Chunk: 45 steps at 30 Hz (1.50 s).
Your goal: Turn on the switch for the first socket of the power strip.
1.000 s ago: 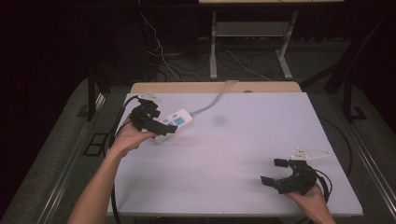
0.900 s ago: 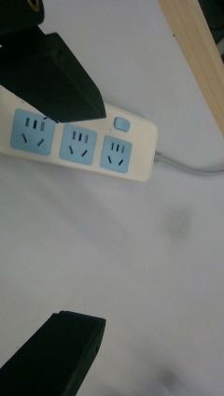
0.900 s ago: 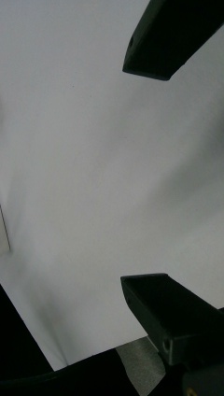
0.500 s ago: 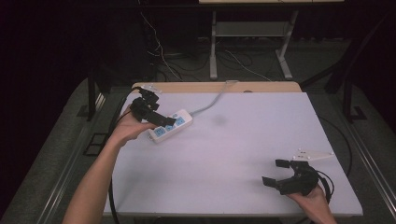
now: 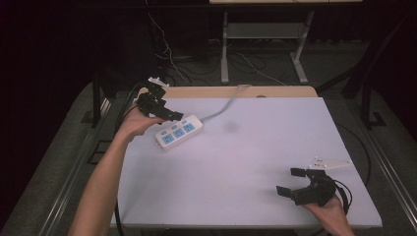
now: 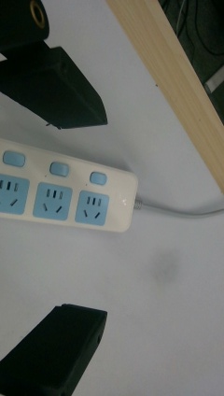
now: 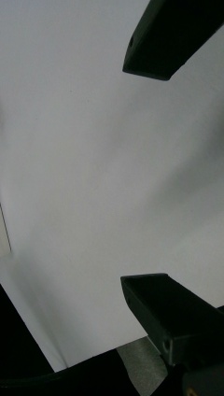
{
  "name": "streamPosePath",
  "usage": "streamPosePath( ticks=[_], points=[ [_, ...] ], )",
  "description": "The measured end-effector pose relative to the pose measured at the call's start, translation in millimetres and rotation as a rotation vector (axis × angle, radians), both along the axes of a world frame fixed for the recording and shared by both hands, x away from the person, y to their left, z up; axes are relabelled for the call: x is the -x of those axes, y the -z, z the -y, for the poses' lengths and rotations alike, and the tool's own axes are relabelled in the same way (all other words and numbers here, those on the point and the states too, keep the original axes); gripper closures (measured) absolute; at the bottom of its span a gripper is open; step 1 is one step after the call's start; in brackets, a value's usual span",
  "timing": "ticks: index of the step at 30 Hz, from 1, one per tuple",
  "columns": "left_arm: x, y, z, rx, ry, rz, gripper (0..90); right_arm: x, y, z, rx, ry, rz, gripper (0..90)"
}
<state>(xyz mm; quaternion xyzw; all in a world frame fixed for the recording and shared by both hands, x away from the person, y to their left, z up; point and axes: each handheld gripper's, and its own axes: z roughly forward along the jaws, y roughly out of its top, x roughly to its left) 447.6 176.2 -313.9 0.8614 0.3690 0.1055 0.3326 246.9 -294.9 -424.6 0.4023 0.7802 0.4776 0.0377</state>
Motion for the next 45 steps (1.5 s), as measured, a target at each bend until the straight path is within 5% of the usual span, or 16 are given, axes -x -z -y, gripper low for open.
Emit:
streamPosePath(
  ticks=[9,18,32,45],
  points=[
    [-16.6,-6.1,-3.9,0.007,-0.02,0.0,15.7,-0.4,0.2,-1.7,0.002,-0.004,-0.002,0.2],
    [-29.8,-2.1,-4.2,0.022,-0.045,0.013,47.7,-0.6,-0.7,-1.1,0.002,-0.005,0.005,0.2],
    [-43.9,13.2,2.0,0.056,-0.081,0.021,84.4,-2.4,-1.4,-1.0,-0.001,-0.003,0.01,0.2],
    [-54.8,33.2,6.4,0.078,-0.106,-0.008,89.2,-2.9,-1.6,-1.5,-0.001,-0.003,0.012,0.2]
  ],
)
